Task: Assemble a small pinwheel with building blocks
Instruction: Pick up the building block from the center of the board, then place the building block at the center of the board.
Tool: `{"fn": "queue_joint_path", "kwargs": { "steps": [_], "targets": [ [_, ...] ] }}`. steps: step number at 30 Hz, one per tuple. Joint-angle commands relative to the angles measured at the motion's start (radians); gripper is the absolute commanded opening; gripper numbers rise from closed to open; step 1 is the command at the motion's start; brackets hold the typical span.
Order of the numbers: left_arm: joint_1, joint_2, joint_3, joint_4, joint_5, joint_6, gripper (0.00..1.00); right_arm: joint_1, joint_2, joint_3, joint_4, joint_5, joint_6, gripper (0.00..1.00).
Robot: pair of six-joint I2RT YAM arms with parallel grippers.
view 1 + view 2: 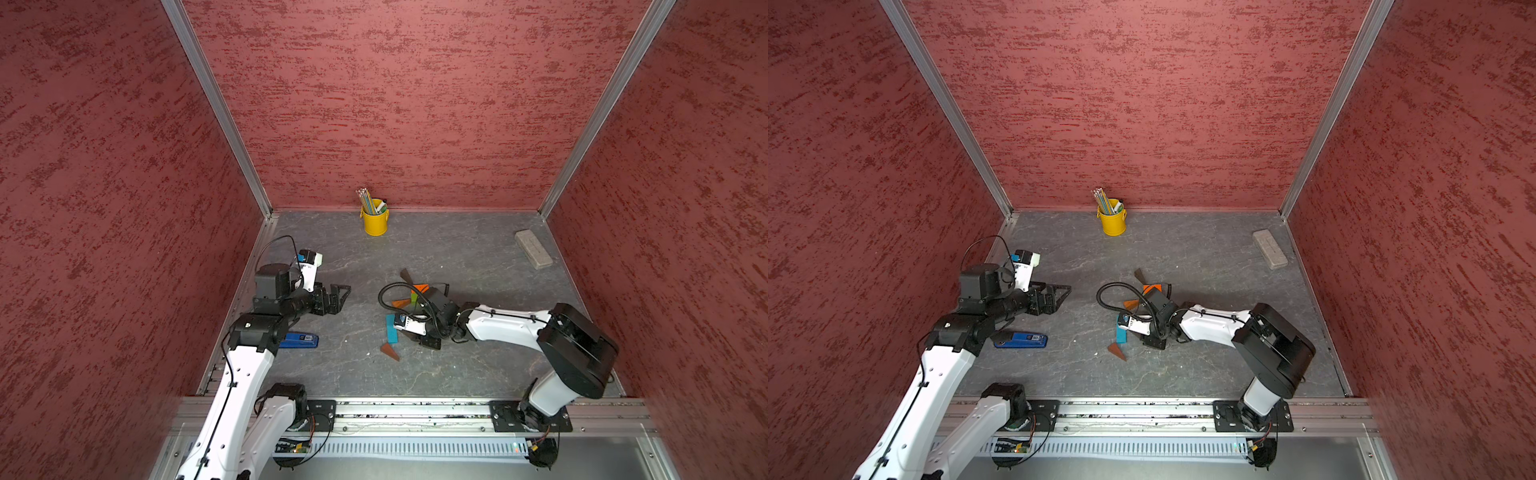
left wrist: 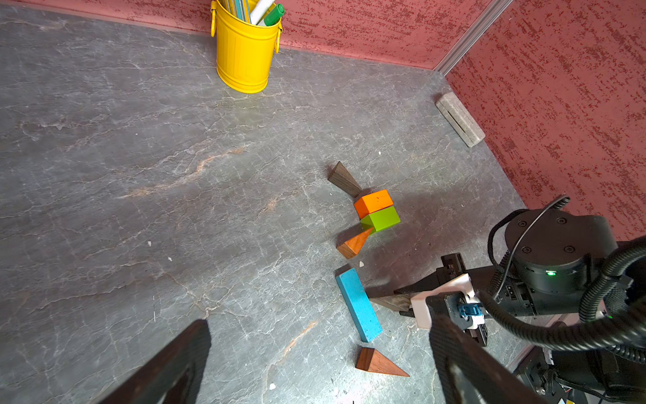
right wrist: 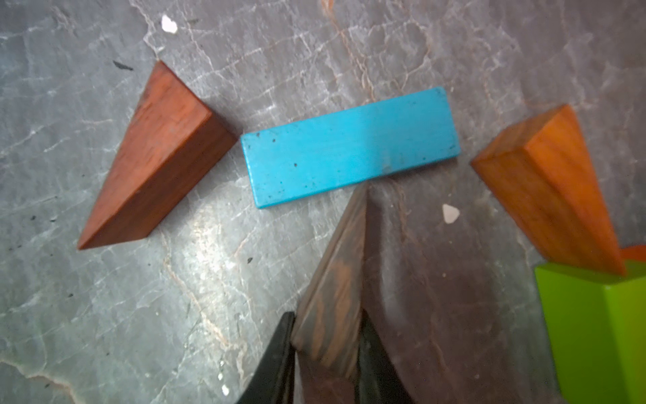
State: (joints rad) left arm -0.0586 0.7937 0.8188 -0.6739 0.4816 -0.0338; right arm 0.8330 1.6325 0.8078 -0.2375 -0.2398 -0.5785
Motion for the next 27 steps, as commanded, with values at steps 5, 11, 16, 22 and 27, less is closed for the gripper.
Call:
{"fn": "queue_joint_path", "kwargs": {
  "steps": [5,11,16,22,27],
  "targets": [
    [0.011,-0.002,-0.015,0.014,0.014,0.005,1.00,-0.013,-0.019,0.010,-0.013,-0.013,-0.071,0.19],
    [0.011,0.003,-0.018,0.026,0.024,0.008,1.00,-0.077,-0.129,-0.041,-0.009,-0.059,-0.114,0.19],
    [0.011,0.016,-0.015,0.047,0.042,0.011,1.00,-0.165,-0.258,-0.069,-0.105,-0.098,-0.233,0.20],
    [0.011,0.065,-0.002,0.113,0.090,0.018,1.00,-0.329,-0.391,-0.059,-0.164,-0.044,-0.381,0.23],
    [0.010,0.153,0.012,0.241,0.187,0.011,1.00,-0.511,-0.287,0.097,-0.245,-0.062,-0.473,0.23]
  ]
}}
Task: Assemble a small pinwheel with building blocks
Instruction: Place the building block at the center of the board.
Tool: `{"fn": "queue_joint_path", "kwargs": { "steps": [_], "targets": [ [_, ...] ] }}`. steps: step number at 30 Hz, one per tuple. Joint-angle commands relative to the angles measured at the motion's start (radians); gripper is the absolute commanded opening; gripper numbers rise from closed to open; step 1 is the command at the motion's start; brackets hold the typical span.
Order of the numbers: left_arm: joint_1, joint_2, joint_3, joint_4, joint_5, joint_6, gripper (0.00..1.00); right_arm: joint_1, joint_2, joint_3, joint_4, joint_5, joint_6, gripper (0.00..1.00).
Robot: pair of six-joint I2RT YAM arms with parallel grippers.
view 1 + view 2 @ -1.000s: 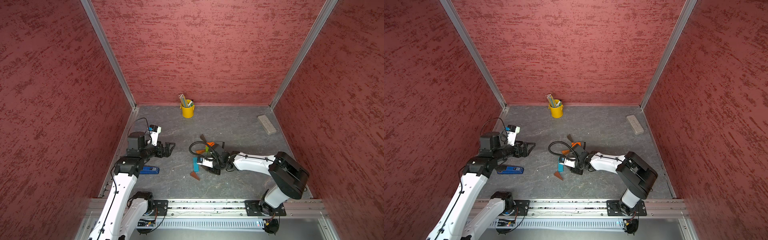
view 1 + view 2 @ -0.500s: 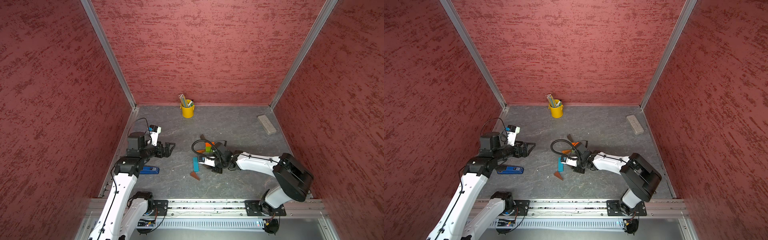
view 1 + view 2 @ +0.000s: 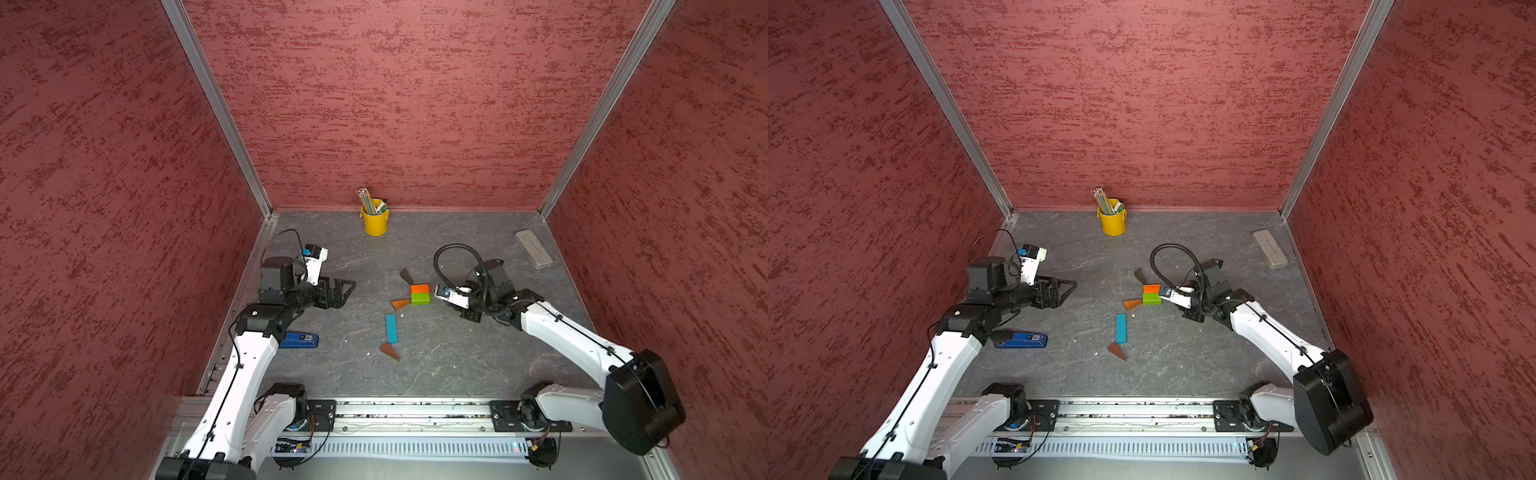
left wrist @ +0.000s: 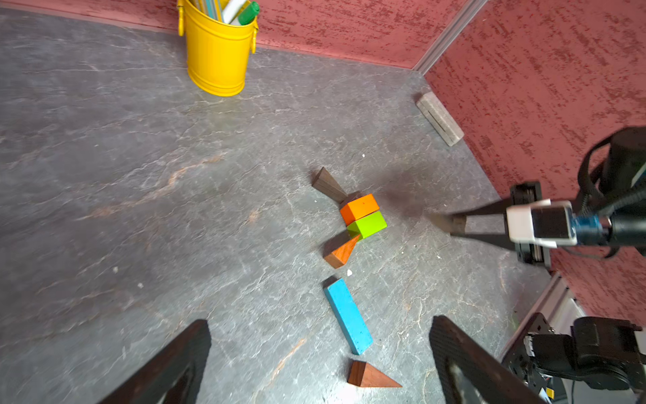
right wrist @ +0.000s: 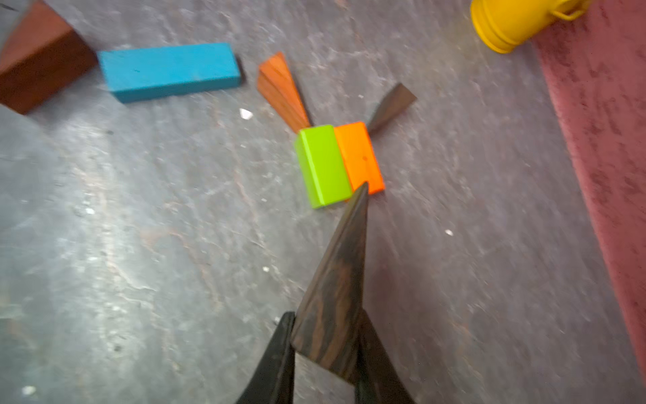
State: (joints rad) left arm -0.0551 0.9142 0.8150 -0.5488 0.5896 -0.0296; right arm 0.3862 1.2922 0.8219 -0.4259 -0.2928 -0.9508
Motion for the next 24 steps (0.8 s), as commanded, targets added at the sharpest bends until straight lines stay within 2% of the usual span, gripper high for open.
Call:
{"fn": "queue_joint_path", "kwargs": {
  "steps": [1,5,9,12,17,24],
  "targets": [
    [0.003,0.055,0.017,0.156,0.096,-0.006,1.00,-0.097,0.097,0.125,-0.066,-0.027,-0.130,0.23],
    [-0.016,0.154,0.047,0.248,0.125,-0.029,1.00,-0.167,0.269,0.252,-0.059,-0.052,-0.250,0.23],
    [-0.038,0.250,0.100,0.245,0.132,0.002,1.00,-0.204,0.405,0.380,-0.081,-0.115,-0.354,0.24],
    [-0.057,0.307,0.129,0.227,0.136,0.040,1.00,-0.211,0.507,0.473,-0.145,-0.091,-0.476,0.25],
    [-0.093,0.339,0.135,0.214,0.074,0.149,1.00,-0.214,0.589,0.539,-0.167,-0.085,-0.655,0.26],
    [-0.089,0.402,0.154,0.227,0.061,0.150,1.00,-0.210,0.665,0.629,-0.278,-0.133,-0.845,0.28]
  ]
}}
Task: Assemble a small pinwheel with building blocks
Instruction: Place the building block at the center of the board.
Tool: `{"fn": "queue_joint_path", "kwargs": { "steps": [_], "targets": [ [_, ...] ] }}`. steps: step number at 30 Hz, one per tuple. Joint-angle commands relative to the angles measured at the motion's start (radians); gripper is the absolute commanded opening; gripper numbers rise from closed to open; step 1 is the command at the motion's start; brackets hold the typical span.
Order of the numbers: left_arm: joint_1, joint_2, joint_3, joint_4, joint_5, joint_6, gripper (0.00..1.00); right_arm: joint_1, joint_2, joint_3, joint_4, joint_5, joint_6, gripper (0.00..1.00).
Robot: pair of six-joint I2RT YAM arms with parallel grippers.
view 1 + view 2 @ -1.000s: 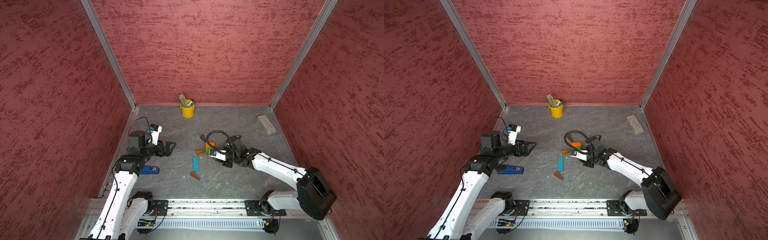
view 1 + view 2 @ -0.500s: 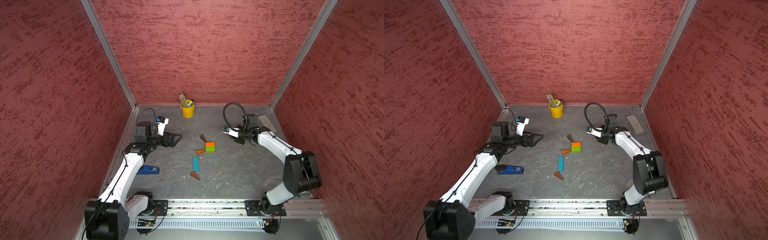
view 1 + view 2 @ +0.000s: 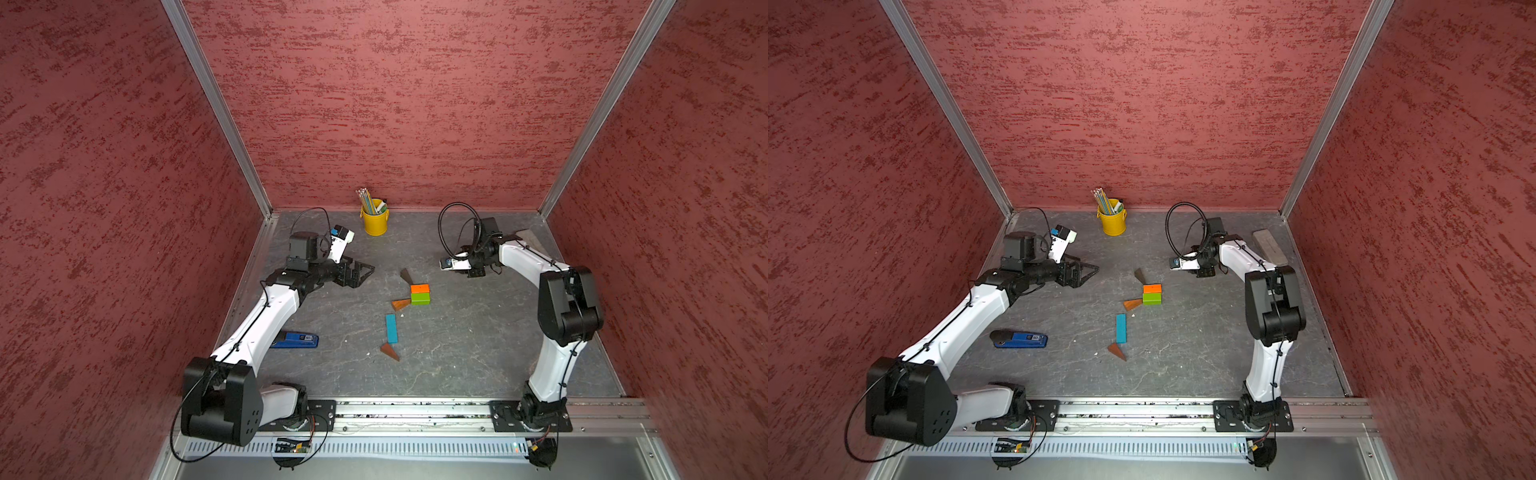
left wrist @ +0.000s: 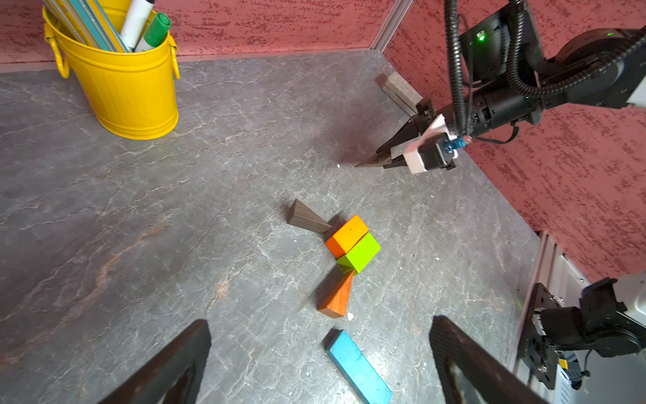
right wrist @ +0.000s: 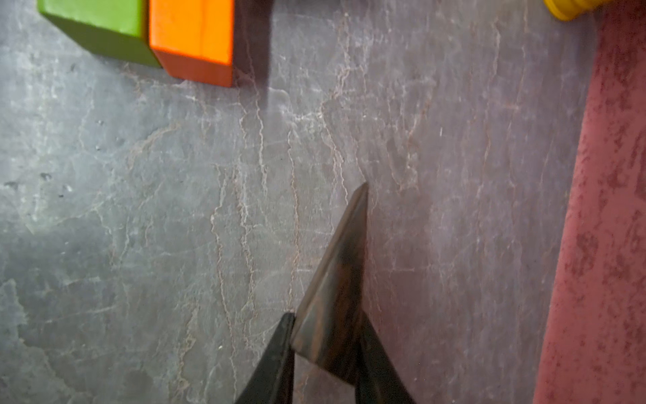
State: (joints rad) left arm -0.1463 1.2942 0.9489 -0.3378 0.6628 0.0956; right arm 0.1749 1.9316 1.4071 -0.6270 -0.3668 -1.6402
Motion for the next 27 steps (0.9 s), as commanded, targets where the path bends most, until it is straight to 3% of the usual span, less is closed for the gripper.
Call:
{"fn": "queue_joint_path", "kwargs": {
  "steps": [1,14,27],
  "targets": [
    [0.003,0.031,0.021,0.017,-0.011,0.021,1.00,0.005,0.043,0.058,-0.093,-0.047,-0.183,0.29],
    [-0.001,-0.035,-0.031,-0.030,-0.009,0.008,1.00,0.058,0.225,0.305,-0.217,-0.040,-0.331,0.29],
    [0.001,-0.074,-0.052,-0.054,-0.008,0.013,1.00,0.110,0.273,0.322,-0.251,-0.039,-0.340,0.29]
  ]
}}
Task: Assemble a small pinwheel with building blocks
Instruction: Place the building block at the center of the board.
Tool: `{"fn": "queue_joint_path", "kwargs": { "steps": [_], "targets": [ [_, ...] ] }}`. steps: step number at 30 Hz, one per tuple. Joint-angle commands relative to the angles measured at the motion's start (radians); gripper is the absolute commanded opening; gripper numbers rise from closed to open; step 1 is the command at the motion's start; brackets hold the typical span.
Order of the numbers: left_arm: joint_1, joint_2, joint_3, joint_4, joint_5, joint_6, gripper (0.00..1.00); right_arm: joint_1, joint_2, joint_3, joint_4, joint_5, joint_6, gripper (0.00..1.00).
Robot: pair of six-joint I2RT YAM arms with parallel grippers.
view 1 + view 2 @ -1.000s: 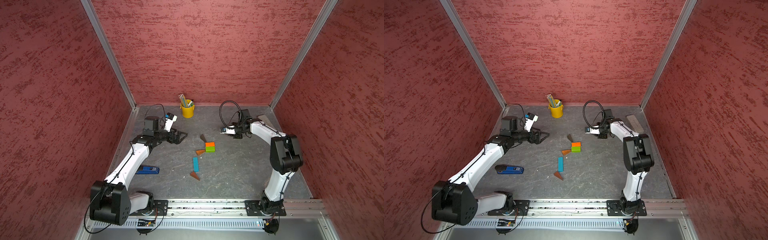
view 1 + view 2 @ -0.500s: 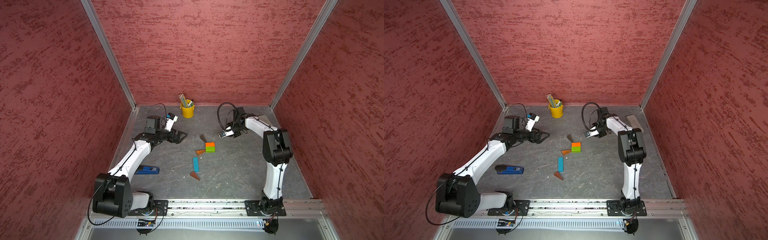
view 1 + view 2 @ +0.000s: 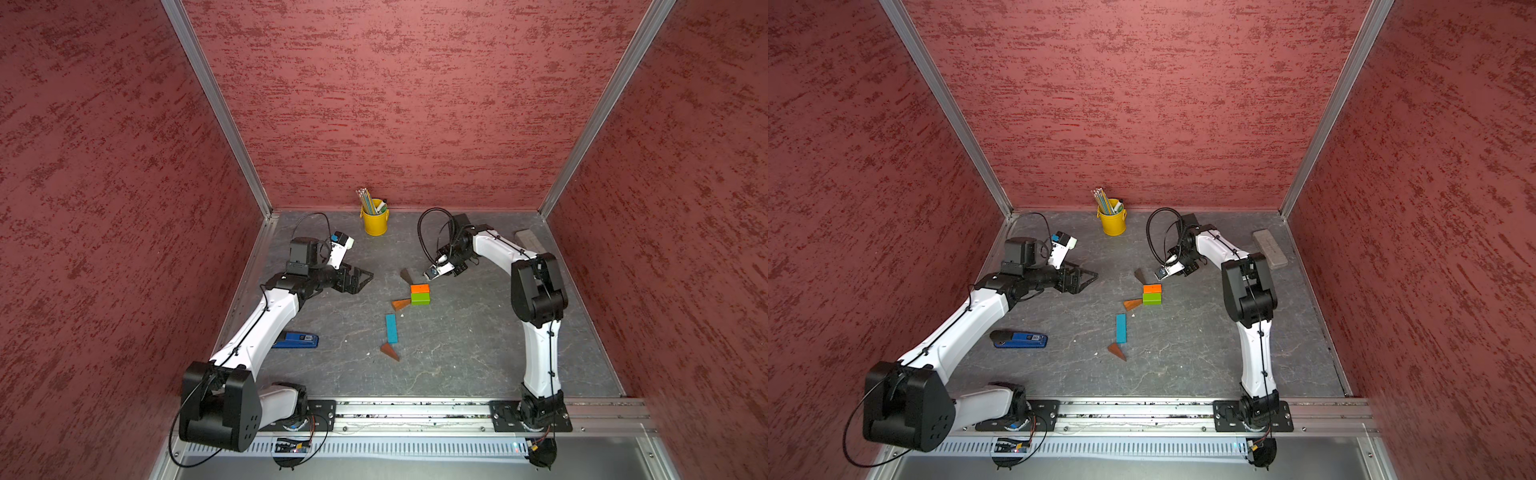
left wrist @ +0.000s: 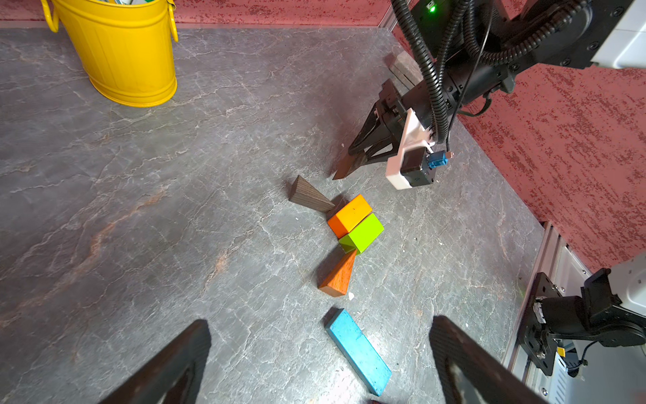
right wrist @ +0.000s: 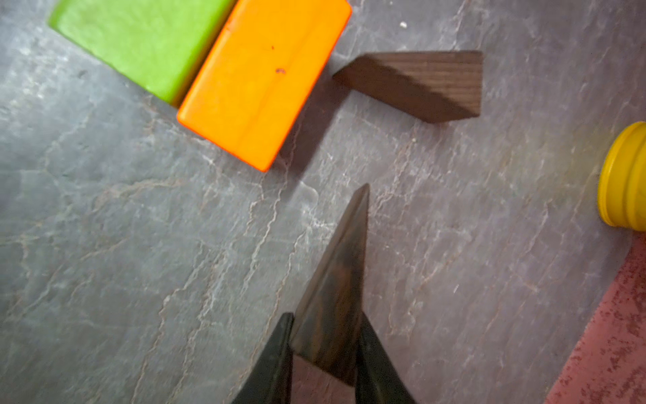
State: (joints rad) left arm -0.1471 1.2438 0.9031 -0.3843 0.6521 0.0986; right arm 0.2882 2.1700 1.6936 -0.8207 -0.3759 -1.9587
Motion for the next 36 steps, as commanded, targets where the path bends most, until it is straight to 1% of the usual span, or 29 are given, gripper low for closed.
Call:
{"fn": "queue_joint_path", "kwargs": {
  "steps": [1,6,13,16,17,22,23,24,26,30,33,36],
  "targets": [
    [0.002,-0.026,-0.011,-0.005,0.001,0.010,1.00,-0.002,0.040,0.040,-0.061,-0.027,-0.022,0.29],
    [0.002,-0.042,-0.010,-0.021,-0.001,0.009,1.00,0.000,0.068,0.058,-0.082,0.007,-0.023,0.29],
    [0.004,-0.056,-0.018,-0.027,-0.003,0.010,1.00,-0.004,0.084,0.089,-0.095,0.001,-0.022,0.29],
    [0.004,-0.054,-0.017,-0.027,-0.003,0.010,1.00,-0.008,0.099,0.119,-0.126,-0.013,-0.009,0.31],
    [0.004,-0.053,-0.018,-0.027,-0.003,0.009,1.00,-0.010,0.102,0.125,-0.132,-0.016,-0.004,0.32],
    [0.002,-0.059,-0.029,-0.021,0.004,0.002,1.00,-0.020,0.099,0.121,-0.104,-0.035,0.008,0.49],
    [0.003,-0.061,-0.030,-0.022,0.004,0.001,1.00,-0.020,0.099,0.123,-0.100,-0.037,0.009,0.54],
    [0.002,-0.064,-0.033,-0.020,0.003,0.000,1.00,-0.020,0.099,0.123,-0.096,-0.037,0.010,0.62],
    [0.002,-0.066,-0.035,-0.018,0.004,0.000,1.00,-0.021,0.098,0.123,-0.088,-0.042,0.011,0.67],
    [-0.017,-0.044,-0.034,0.033,-0.002,0.006,1.00,-0.025,0.066,0.100,-0.051,-0.066,0.033,0.71],
    [-0.065,0.019,0.013,0.077,-0.062,0.041,1.00,-0.037,-0.032,-0.016,0.090,-0.086,0.081,0.72],
    [-0.103,0.124,0.083,0.145,-0.087,0.072,1.00,-0.064,-0.155,-0.149,0.260,-0.114,0.205,0.74]
  ]
}}
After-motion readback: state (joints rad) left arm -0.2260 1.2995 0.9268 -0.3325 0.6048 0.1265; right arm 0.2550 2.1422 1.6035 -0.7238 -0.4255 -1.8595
